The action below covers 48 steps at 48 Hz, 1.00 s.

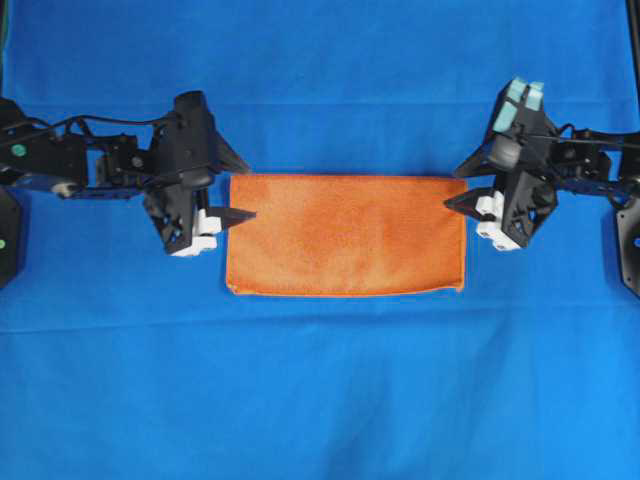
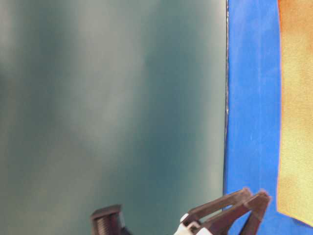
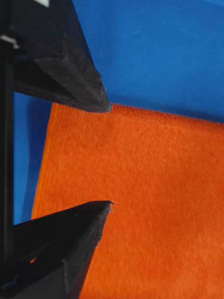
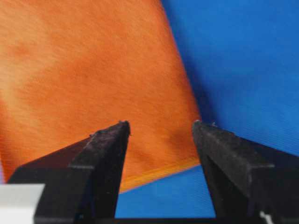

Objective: Fold the orange towel.
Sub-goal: 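Grasp the folded towel's two left-side corners with both grippers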

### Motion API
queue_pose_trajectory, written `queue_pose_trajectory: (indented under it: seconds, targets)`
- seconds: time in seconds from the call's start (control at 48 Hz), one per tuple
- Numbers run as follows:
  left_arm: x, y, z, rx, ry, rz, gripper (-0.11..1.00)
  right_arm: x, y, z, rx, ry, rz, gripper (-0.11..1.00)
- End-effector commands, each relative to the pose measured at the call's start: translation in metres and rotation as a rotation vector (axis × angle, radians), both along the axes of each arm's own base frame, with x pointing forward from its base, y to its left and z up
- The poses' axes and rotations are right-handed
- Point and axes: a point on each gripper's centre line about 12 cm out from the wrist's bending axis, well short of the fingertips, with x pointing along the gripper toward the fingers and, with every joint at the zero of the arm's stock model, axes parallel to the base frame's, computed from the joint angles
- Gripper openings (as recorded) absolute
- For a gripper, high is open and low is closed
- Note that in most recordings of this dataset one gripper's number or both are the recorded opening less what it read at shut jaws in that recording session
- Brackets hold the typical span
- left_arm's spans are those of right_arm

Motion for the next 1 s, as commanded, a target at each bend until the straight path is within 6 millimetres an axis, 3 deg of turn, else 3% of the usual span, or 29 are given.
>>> queue_pose_trajectory:
  seconds: [0.0, 0.375, 0.73, 0.855, 0.98]
  targets:
    - [0.007, 0.007, -0.003, 0.005, 0.004, 0.013, 0.7, 0.006, -0.008, -0.003, -0.006, 0.01, -0.016, 0.61]
    - [0.014, 0.026, -0.028, 0.033, 0.076, 0.022, 0.7, 0.01, -0.019, -0.023, -0.021, 0.075, -0.018, 0.61]
    - [0.013, 0.03, -0.031, 0.041, 0.089, 0.021, 0.67, 0.005, -0.018, -0.029, -0.014, 0.101, -0.016, 0.6]
    - [0.013, 0.034, -0.035, 0.035, 0.112, 0.031, 0.49, 0.004, -0.017, -0.032, -0.022, 0.114, -0.003, 0.5]
    - [0.014, 0.038, -0.036, 0.034, 0.121, 0.041, 0.16, 0.005, -0.018, -0.031, -0.035, 0.114, 0.012, 0.14]
